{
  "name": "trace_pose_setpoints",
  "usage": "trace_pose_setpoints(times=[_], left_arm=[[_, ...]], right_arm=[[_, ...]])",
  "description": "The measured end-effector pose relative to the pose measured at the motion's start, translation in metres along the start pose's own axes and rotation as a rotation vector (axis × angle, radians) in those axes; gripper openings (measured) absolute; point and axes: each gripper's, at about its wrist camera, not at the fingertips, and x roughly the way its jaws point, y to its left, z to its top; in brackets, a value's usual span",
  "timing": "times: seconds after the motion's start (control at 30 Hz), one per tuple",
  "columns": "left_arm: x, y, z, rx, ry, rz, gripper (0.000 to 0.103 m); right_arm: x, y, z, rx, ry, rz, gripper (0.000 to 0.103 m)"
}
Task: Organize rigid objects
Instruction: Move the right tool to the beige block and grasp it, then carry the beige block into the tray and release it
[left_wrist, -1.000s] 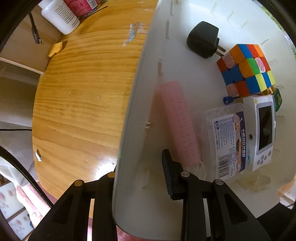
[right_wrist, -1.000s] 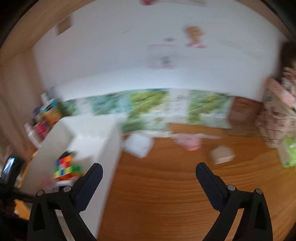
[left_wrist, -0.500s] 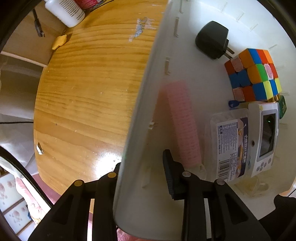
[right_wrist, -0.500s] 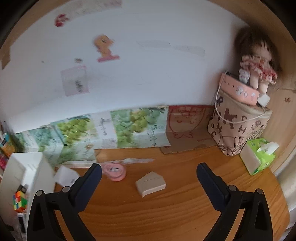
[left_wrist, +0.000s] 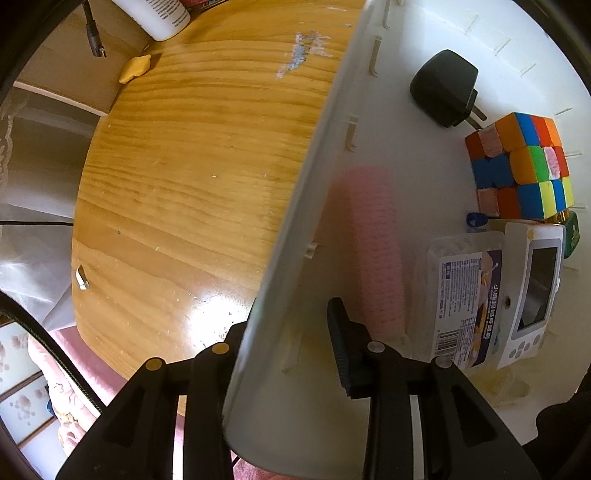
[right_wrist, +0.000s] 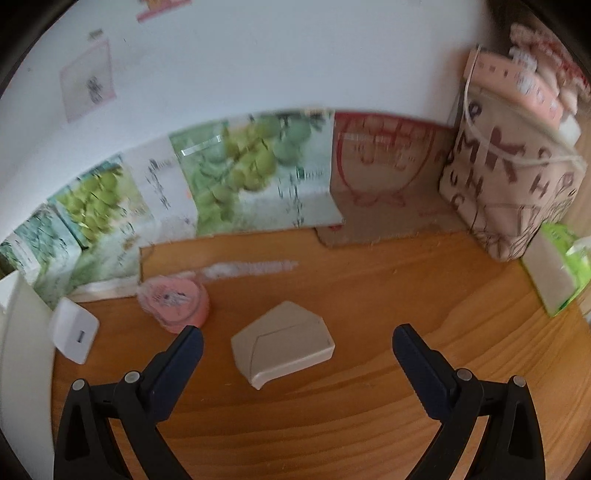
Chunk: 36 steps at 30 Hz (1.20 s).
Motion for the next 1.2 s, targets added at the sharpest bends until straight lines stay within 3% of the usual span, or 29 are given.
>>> trace_pose_setpoints(times=[0.1, 0.3, 0.47, 0.77, 1.2], left_arm=[[0.001, 0.000, 0.000, -0.010, -0.001, 0.005, 0.037], [-0.001, -0.003, -0.002, -0.018, -0.004, 0.015, 0.038], [-0.004, -0.005, -0.005, -0.018, -0.007, 0.025, 0.038], [-0.008, -0.007, -0.012, -0.001, -0.032, 0.024, 0.038], [-0.017, 0.002, -0.027, 0.040, -0.106, -0.040, 0.038]], right_arm=[[0.012, 0.001, -0.002, -0.011, 0.027, -0.011, 0.101], [0.027, 0.001, -0.007, -0.019, 0.066, 0.003, 0.083], [0.025, 0.003, -0.007, -0.022, 0.050, 0.014, 0.065], [0.001, 0.002, -0.003, 0.018, 0.022, 0.048, 0.065], [-0.099, 0.058, 0.000, -0.057, -0.100, 0.205, 0.065]])
